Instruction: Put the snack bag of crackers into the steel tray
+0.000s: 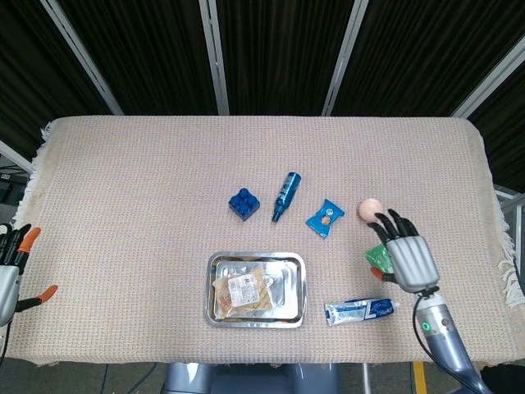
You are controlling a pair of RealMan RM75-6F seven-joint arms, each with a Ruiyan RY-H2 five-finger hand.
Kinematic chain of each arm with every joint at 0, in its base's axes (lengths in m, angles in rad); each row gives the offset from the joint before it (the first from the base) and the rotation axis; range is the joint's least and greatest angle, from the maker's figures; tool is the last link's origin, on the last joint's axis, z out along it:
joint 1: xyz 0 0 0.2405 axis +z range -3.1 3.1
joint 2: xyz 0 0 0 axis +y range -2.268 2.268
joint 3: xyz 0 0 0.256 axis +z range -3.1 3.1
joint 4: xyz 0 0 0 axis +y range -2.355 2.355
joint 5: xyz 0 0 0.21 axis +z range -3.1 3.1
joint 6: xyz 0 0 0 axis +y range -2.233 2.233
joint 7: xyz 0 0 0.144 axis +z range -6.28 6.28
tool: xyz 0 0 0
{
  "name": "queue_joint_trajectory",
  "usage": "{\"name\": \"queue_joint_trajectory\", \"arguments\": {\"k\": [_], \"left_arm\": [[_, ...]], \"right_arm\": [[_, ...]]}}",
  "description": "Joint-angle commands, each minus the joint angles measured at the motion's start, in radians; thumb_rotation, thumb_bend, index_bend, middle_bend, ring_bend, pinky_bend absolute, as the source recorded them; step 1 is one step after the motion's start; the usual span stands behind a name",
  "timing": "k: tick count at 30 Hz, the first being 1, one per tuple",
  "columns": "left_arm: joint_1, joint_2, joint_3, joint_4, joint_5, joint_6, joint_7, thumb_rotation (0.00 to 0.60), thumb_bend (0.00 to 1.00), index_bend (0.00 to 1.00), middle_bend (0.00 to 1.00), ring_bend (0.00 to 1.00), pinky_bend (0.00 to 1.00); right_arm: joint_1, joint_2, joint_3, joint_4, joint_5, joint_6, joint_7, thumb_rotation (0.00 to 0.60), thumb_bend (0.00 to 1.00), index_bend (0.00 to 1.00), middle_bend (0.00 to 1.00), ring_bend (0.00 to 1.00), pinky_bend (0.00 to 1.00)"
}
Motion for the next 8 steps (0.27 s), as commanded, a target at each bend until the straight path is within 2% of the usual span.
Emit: {"name": "queue_joint_trajectory", "arguments": {"k": [1, 4, 8], "left_arm": [[0.001, 0.007, 0.012, -0.011, 0.01, -0.008, 0.001, 0.6, 0.11, 0.01, 0.0, 0.0, 0.0], [0.005, 0.015, 0.022, -0.02, 0.031, 0.002, -0.006, 0.6, 0.11, 0.02, 0.0, 0.0, 0.0], [0.011, 0.018, 0.028, -0.033, 0.046, 0.015, -0.005, 0.6, 0.11, 0.02, 0.0, 0.0, 0.0]], "right_arm": [[-0.064, 0.02, -0.024, 0.022, -0.019, 0.069, 0.013, 0.6, 0.0, 0.15, 0.07, 0.01, 0.13], [-0.125, 0.034, -0.037, 0.031, -0.03, 0.127, 0.045, 0.6, 0.0, 0.12, 0.03, 0.0, 0.03], [-0.18, 0.041, -0.046, 0.047, -0.048, 0.186, 0.054, 0.6, 0.0, 0.09, 0.01, 0.0, 0.0]]}}
